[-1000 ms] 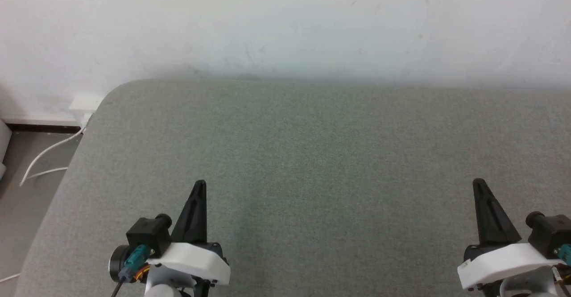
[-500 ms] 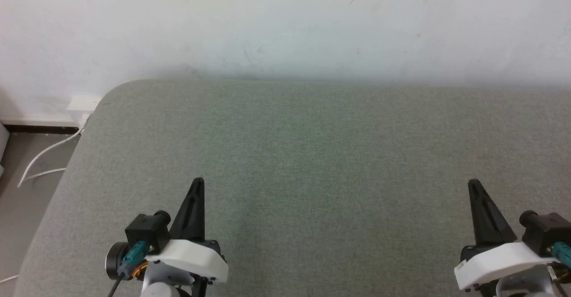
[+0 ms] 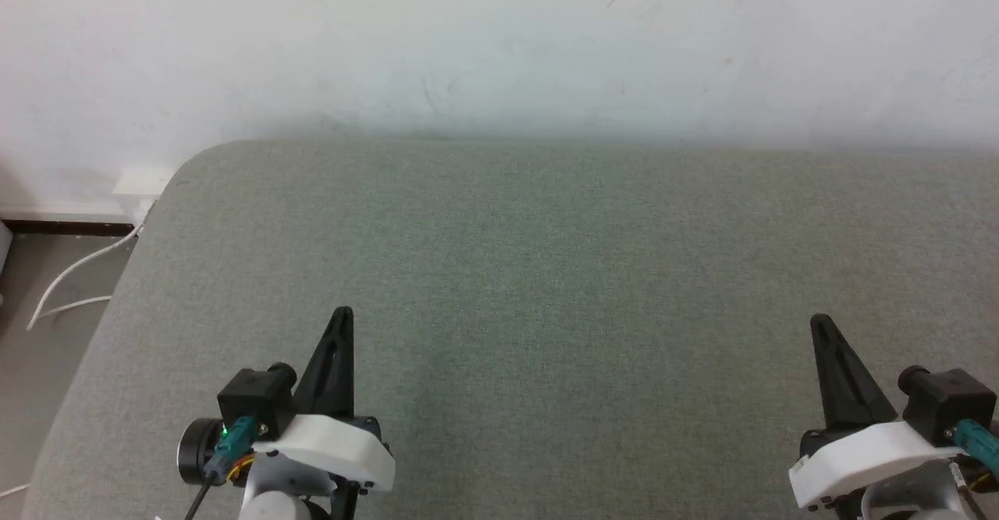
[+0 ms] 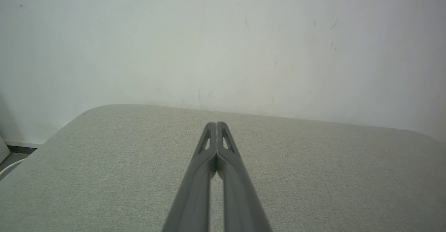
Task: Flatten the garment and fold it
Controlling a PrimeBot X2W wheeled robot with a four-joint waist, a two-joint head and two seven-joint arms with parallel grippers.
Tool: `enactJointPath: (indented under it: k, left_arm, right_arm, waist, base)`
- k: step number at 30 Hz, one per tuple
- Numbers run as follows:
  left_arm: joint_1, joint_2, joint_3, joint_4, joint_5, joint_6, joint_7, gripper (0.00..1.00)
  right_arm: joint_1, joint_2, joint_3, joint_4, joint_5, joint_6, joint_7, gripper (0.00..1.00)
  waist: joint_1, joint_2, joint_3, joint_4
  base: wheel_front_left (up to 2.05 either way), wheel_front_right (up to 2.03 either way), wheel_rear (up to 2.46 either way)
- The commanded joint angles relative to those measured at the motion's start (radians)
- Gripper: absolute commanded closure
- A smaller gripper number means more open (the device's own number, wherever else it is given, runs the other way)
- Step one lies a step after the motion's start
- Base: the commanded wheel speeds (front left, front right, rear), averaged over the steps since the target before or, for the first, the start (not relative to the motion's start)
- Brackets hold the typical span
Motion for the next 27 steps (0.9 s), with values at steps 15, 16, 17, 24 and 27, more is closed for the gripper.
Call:
enactJointPath:
  k: [15,16,17,24,27]
  left_arm:
    - [0.023,-0.001,0.02,-0.033,0.039,0.006,0.034,1.0]
    - [0.024,-0.001,0.021,-0.035,0.041,0.006,0.036,1.0]
    - [0.024,-0.001,0.022,-0.036,0.044,0.006,0.038,1.0]
    - [0.027,-0.001,0.029,-0.048,0.058,0.007,0.053,1.0]
    - [0.028,-0.001,0.031,-0.051,0.062,0.008,0.057,1.0]
  right_arm:
    - [-0.021,0.002,0.013,-0.006,-0.03,-0.001,0.016,1.0]
    - [-0.022,0.002,0.014,-0.006,-0.031,-0.001,0.017,1.0]
    - [-0.022,0.002,0.015,-0.006,-0.033,-0.001,0.018,1.0]
    - [-0.026,0.002,0.02,-0.007,-0.043,-0.001,0.025,1.0]
    - [-0.027,0.002,0.021,-0.007,-0.046,-0.001,0.026,1.0]
  waist:
    - [-0.0001,0.0,0.002,-0.006]
    - [-0.0001,0.0001,0.002,-0.006]
    - [-0.0001,0.0001,0.002,-0.007]
    - [-0.0001,0.0001,0.002,-0.009]
    - [-0.0001,0.0001,0.003,-0.01]
  base:
    - [0.0,0.0,0.0]
    - [0.0,0.0,0.0]
    - [0.0,0.0,0.0]
    - [0.0,0.0,0.0]
    - [0.0,0.0,0.0]
